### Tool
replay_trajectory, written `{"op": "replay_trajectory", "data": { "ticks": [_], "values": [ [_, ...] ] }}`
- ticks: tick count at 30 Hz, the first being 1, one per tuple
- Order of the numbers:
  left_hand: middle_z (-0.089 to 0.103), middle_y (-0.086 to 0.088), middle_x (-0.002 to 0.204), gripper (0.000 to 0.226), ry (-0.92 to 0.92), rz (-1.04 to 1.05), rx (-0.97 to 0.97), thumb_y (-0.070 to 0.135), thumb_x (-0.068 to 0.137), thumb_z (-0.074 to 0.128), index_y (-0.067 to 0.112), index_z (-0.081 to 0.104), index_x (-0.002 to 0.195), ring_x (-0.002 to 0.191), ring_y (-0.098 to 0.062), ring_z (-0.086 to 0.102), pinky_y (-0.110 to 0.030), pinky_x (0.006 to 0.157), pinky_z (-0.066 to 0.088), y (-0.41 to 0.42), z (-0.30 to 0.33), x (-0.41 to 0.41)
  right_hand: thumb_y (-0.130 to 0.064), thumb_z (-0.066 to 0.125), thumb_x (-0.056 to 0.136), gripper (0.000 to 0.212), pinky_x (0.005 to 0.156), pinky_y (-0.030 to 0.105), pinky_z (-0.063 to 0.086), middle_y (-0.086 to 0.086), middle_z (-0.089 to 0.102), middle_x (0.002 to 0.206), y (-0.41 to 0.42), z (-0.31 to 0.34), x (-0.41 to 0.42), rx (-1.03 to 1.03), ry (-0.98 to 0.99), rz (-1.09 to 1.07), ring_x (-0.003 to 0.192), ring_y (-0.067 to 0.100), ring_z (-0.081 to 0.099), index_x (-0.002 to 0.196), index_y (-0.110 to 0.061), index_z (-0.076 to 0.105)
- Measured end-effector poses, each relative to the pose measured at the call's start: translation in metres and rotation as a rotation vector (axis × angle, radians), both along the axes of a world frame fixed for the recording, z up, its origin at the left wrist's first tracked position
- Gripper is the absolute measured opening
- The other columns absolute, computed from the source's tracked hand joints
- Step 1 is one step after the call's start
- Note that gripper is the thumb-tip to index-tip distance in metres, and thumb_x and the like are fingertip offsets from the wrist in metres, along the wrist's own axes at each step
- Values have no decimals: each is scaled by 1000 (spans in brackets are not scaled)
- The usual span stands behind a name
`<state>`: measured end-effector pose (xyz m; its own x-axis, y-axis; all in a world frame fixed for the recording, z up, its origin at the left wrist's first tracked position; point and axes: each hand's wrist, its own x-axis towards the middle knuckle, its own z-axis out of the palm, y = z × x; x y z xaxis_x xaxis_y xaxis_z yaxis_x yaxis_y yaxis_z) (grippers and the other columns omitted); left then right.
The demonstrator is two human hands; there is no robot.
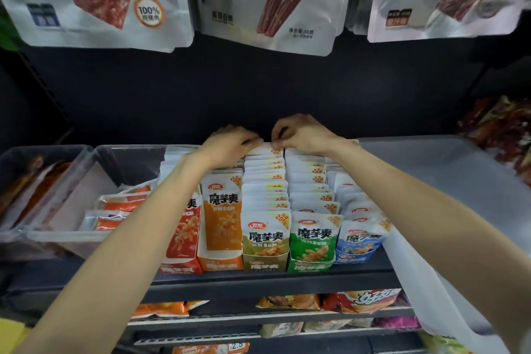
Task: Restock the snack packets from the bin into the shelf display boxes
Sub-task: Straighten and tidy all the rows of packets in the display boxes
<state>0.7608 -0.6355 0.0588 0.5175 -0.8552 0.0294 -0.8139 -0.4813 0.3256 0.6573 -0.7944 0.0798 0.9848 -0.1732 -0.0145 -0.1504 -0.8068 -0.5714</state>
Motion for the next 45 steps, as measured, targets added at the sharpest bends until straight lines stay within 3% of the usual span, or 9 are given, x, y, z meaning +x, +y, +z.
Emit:
{"op": "replay_trajectory", "data": {
  "ticks": [6,9,13,22,26,34,38,41,45],
  "values": [
    [66,3,118,35,-147,107,-357,27,104,31,19,58,125,112,-22,59,-39,94,47,33,-7,-22,-23,59,92,17,86,21,44,-2,65,112,9,-6,-18,-130,-76,72,105,9,58,108,-17,64],
    [59,10,125,35,78,181,-625,25,104,32,19,55,130,116,-2,53,-16,96,41,59,-9,-64,-22,57,94,26,95,23,43,-2,63,122,13,-2,-38,-199,-187,100,112,9,56,119,-17,62],
    [26,33,143,52,556,191,-603,46,96,32,38,24,146,125,24,21,2,96,17,70,-19,-116,-10,50,94,30,91,29,45,2,61,121,22,-2,-61,-282,-284,71,104,13,57,123,-13,61],
    [2,21,157,59,747,240,-619,28,101,38,34,7,151,141,6,4,-21,113,7,46,-26,-128,-7,47,93,43,98,21,41,8,59,130,37,-8,-66,-199,-67,4,119,17,54,136,-10,49],
    [-1,19,157,62,612,216,-535,25,100,40,30,6,152,140,7,1,-15,111,4,47,-28,-122,-8,51,92,43,86,7,32,5,59,131,36,-7,-74,-182,-85,-28,118,14,55,135,-11,50],
    [-1,15,158,61,341,192,-441,30,99,41,24,11,151,142,2,-2,-20,113,4,53,-22,-113,-8,56,90,44,93,20,44,5,62,125,39,-8,-83,-140,-134,-46,109,12,60,134,-11,51],
    [-2,6,159,54,-76,86,-130,35,102,23,19,7,151,142,-1,-9,-23,114,-10,50,-10,-79,-12,45,96,49,109,21,23,1,37,150,24,-11,-77,-382,-168,38,138,15,32,145,-13,36],
    [-12,4,158,54,-78,21,108,37,103,14,17,-5,150,143,-3,-14,-29,116,-12,41,-10,-64,-23,30,103,51,118,28,2,-2,10,159,22,-21,-65,-529,26,180,147,13,2,151,-14,15],
    [-11,6,158,54,-95,-2,118,36,103,13,18,-4,151,142,-2,-14,-29,115,-15,42,-12,-58,-27,25,104,51,116,26,-6,-5,3,159,17,-12,-70,-466,39,189,146,10,-8,151,-17,9]
  ]
}}
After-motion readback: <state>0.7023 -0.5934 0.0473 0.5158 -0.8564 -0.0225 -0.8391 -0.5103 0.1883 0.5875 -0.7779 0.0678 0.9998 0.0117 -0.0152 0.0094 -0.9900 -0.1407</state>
